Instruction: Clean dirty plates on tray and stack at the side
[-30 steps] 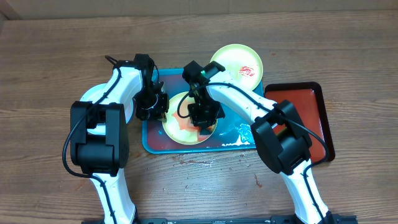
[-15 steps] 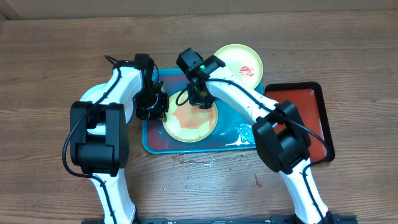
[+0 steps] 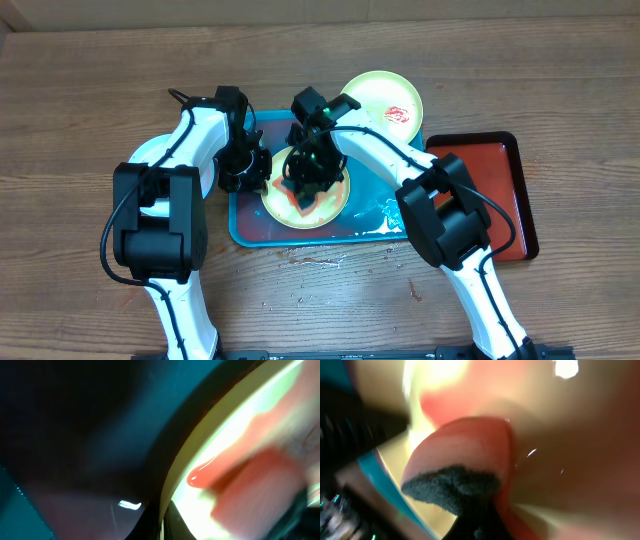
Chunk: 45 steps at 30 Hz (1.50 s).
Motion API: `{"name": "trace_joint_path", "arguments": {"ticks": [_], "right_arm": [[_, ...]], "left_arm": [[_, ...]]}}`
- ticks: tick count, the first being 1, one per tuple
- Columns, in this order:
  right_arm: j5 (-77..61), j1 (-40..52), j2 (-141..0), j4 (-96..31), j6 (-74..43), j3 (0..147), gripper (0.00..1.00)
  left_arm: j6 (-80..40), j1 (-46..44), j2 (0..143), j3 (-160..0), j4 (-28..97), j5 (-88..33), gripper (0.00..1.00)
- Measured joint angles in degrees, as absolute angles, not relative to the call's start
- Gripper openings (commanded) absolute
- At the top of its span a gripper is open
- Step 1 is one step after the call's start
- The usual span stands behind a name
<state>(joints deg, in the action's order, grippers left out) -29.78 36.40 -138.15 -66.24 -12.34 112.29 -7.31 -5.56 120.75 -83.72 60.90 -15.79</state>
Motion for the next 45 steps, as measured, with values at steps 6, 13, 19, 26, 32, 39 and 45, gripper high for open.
{"name": "trace_joint_path", "arguments": {"ticks": [6, 13, 19, 26, 32, 39, 45], "right_arm": [[-31.2, 35.6, -138.4, -75.3, -8.9, 112.2, 0.04], [-14.3, 34.5, -136.2, -78.8, -16.8, 113.0, 0.04], [3.6, 34.4, -130.1, -80.2, -23.1, 113.0, 0.04], [9.9, 33.6, -122.1, -79.0, -26.3, 113.0, 0.04], [8.9, 30.2, -113.9, -77.9, -27.7, 113.0, 0.04], [5.9, 20.0, -104.9, -78.9, -28.2, 113.1, 0.04], [4.9, 12.4, -102.1, -80.6, -28.3, 113.1, 0.04]], "left_arm": [[-7.3, -5.6, 120.7, -83.7, 60.9, -15.8, 0.04], [-7.3, -5.6, 120.7, -83.7, 60.9, -15.8, 0.04], [-7.3, -5.6, 120.6, -84.4, 61.3, -15.1, 0.04], [-7.3, -5.6, 120.4, -88.7, 65.5, -9.6, 0.04], [-7.3, -5.6, 115.6, -90.2, 66.4, -4.9, 0.04], [-7.3, -6.1, 104.4, -90.7, 66.5, 3.5, 0.04], [-8.0, -10.8, 99.3, -90.9, 66.7, 16.1, 0.04]]}}
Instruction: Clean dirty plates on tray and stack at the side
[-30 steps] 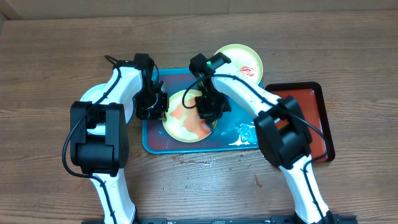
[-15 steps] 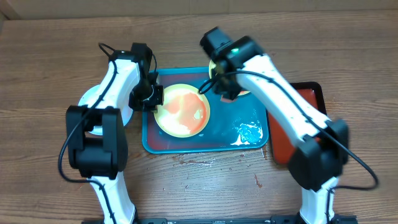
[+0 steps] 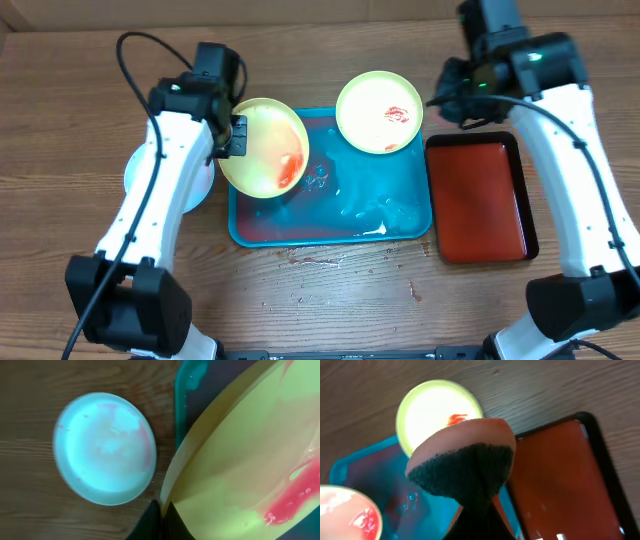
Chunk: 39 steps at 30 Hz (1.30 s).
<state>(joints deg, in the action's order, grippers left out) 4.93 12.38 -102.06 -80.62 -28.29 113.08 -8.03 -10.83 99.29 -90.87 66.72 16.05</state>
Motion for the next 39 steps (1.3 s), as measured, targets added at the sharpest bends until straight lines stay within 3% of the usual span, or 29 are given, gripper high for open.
{"name": "trace_joint_path", "arguments": {"ticks": [12, 21, 39], "right_arm": [[4.7, 6.3, -102.0, -83.5, -28.3, 113.1, 0.04], [4.8, 6.2, -102.0, -83.6, -28.3, 113.1, 0.04], [4.9, 6.3, -102.0, -84.0, -28.3, 113.1, 0.04]], "left_arm": [[-17.1, -25.4, 98.8, -90.9, 67.3, 47.6, 0.04], [-20.9, -29.5, 98.8, -90.9, 65.5, 61.5, 0.04], [-21.1, -33.6, 98.8, -90.9, 63.0, 70.2, 0.04]]}}
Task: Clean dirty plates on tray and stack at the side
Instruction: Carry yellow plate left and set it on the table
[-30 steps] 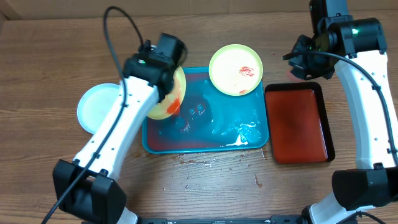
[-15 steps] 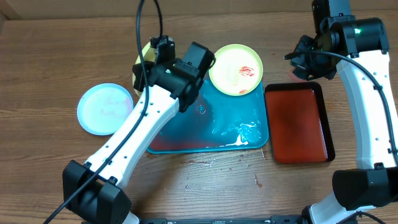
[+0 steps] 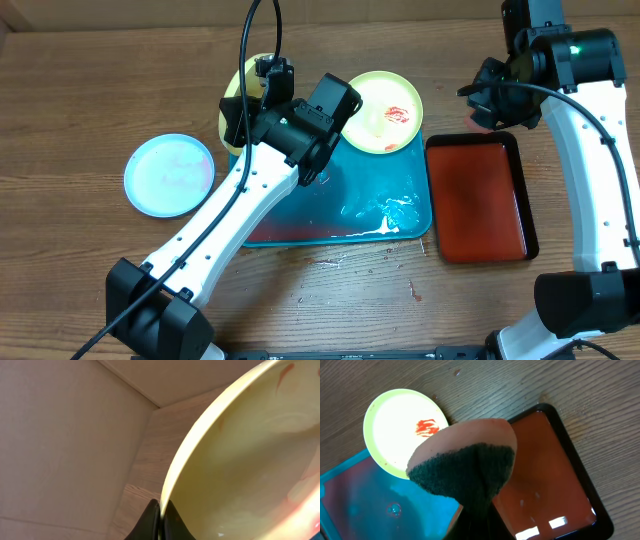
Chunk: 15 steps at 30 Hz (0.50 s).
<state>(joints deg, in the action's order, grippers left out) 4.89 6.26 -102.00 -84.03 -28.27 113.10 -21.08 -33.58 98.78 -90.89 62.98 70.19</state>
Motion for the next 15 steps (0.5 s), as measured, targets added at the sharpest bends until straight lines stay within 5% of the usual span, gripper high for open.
{"name": "trace_joint_path", "arguments": {"ticks": [8, 15], "right_arm": [[4.9, 6.2, -102.0, -84.1, -28.3, 113.1, 0.04], [5.9, 6.2, -102.0, -85.5, -28.3, 113.1, 0.04]], "left_arm": [[-21.1, -33.5, 98.8, -90.9, 63.2, 67.5, 0.04], [-20.2, -29.3, 98.8, -90.9, 65.0, 47.1, 0.04]]}}
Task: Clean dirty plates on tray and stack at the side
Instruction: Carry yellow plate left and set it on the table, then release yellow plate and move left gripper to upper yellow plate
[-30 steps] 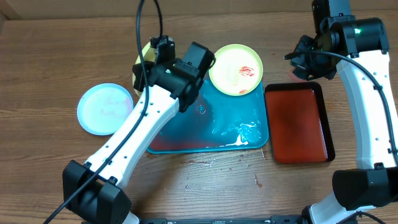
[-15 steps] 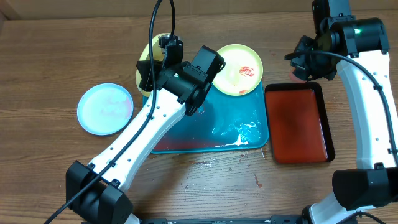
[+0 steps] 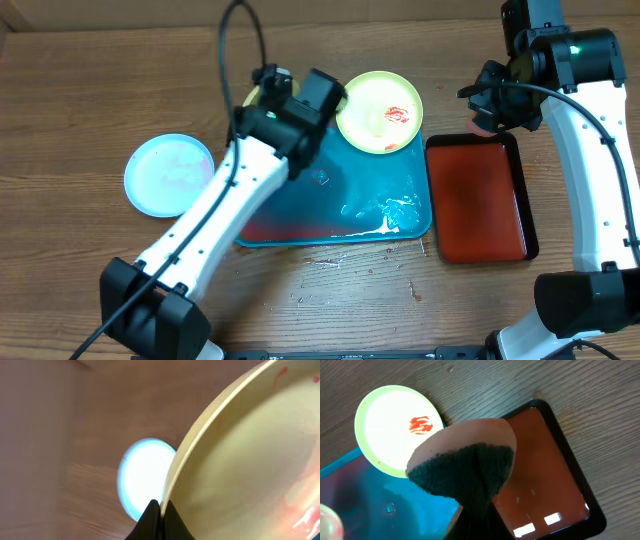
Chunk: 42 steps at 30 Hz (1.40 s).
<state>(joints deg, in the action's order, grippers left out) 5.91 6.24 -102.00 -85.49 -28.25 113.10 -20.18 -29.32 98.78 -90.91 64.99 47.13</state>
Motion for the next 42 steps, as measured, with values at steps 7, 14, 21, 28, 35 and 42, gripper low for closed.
{"name": "trace_joint_path", "arguments": {"ticks": [7, 14, 21, 28, 35, 42], "right_arm": [[6.2, 6.3, -102.0, -85.6, -27.8, 113.1, 0.04], [6.3, 6.2, -102.0, -85.8, -27.2, 113.1, 0.04], [6.4, 6.3, -102.0, -86.0, -27.2, 113.1, 0.04], [6.4, 6.3, -102.0, -86.0, -27.2, 113.1, 0.04], [6.4, 6.3, -102.0, -86.1, -27.1, 113.1, 0.04], [6.4, 6.3, -102.0, -86.2, -27.1, 113.1, 0.04]], "left_arm": [[-18.9, -15.3, 98.8, -90.9, 66.1, 26.0, 0.04], [-15.9, 6.8, 98.8, -90.9, 66.0, 5.6, 0.04], [-14.8, 23.4, 99.2, -88.6, 62.5, 0.2, 0.04], [-14.9, 28.3, 103.0, -79.1, 54.2, -2.0, 0.04], [-16.1, 28.5, 106.9, -74.8, 48.2, -2.4, 0.04], [-16.6, 28.5, 108.7, -74.5, 47.9, -2.4, 0.42]]}}
